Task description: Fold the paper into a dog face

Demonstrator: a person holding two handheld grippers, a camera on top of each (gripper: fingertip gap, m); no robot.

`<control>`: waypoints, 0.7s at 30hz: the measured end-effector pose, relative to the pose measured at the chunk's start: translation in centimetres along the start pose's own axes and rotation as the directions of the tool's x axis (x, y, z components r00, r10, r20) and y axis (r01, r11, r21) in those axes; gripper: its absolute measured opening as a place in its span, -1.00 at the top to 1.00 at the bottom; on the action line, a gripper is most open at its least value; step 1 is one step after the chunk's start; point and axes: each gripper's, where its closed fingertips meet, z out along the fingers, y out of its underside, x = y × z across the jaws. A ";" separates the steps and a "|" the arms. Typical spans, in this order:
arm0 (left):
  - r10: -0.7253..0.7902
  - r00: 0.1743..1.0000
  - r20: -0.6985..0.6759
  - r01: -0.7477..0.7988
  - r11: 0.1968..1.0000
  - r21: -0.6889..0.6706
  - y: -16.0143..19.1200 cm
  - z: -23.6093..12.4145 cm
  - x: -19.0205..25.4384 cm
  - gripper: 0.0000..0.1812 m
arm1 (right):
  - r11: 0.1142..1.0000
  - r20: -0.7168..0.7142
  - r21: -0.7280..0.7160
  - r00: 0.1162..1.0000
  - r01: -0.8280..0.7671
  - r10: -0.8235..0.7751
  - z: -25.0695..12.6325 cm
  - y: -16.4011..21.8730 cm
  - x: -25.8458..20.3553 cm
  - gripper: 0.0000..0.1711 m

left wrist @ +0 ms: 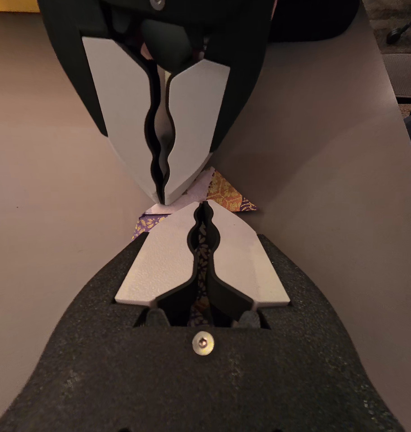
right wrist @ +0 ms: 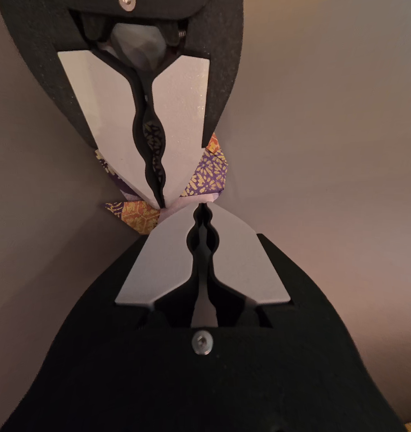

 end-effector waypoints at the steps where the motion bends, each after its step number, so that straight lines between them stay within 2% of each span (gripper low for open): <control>1: 0.000 1.000 0.000 0.000 1.000 -0.002 0.0 0.0 0.0 0.99 | 1.000 0.012 0.004 1.000 -0.013 0.013 -0.1 -0.1 -0.2 0.97; 21: -0.018 1.000 -0.004 0.018 1.000 -0.001 0.0 0.0 0.0 1.00 | 0.999 0.045 -0.017 0.998 -0.047 0.048 -0.7 0.8 -1.6 0.97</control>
